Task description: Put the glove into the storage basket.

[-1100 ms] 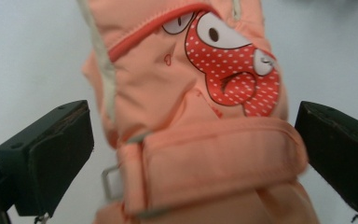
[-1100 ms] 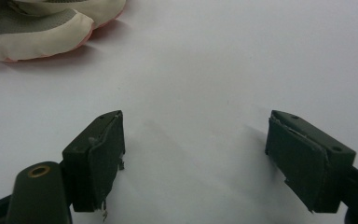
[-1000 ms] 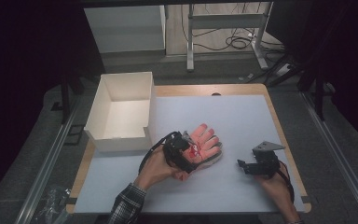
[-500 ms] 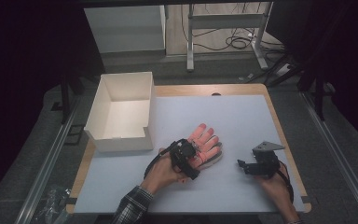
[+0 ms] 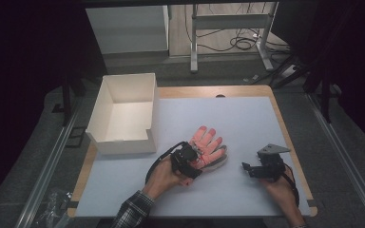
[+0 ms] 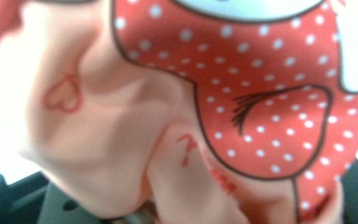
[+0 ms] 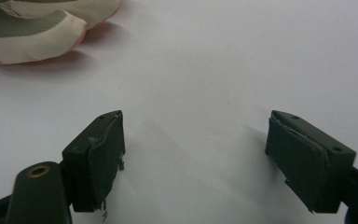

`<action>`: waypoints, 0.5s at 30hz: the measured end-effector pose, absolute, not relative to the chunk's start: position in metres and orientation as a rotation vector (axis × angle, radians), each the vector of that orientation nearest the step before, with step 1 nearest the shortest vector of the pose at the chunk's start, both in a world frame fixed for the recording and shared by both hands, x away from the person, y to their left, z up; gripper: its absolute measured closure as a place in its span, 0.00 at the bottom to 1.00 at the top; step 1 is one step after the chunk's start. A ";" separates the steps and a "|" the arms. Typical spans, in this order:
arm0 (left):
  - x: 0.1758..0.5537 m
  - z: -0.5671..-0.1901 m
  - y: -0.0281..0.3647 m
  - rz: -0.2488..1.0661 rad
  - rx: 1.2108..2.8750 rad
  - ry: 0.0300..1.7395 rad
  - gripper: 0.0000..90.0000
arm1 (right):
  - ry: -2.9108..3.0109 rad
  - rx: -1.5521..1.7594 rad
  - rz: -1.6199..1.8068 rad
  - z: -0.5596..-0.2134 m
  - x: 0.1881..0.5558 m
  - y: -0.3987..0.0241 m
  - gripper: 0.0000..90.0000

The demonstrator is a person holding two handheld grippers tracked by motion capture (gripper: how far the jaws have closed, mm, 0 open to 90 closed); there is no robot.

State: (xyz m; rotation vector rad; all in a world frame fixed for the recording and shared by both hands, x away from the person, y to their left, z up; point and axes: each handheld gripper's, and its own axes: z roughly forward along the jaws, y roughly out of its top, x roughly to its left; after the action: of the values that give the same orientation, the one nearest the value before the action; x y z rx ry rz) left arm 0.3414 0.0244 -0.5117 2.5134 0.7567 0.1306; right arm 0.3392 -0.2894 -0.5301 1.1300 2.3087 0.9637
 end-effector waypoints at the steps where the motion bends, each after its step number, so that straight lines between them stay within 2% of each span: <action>1: 0.342 -0.511 0.025 0.129 2.516 0.750 0.46 | 2.309 1.130 0.964 -0.530 0.339 -0.289 0.22; 5: 0.345 -0.503 0.025 0.126 2.523 0.742 0.47 | 2.308 1.130 0.965 -0.530 0.339 -0.289 0.22; 15: 0.359 -0.483 0.027 0.159 2.479 0.844 0.46 | 2.307 1.126 0.964 -0.530 0.339 -0.289 0.22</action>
State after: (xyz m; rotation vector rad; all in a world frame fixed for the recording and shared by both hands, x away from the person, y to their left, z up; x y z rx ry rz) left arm 0.3594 0.0274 -0.4831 2.4788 0.8436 0.1586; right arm 0.3391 -0.2895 -0.5303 1.1257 2.3071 0.9644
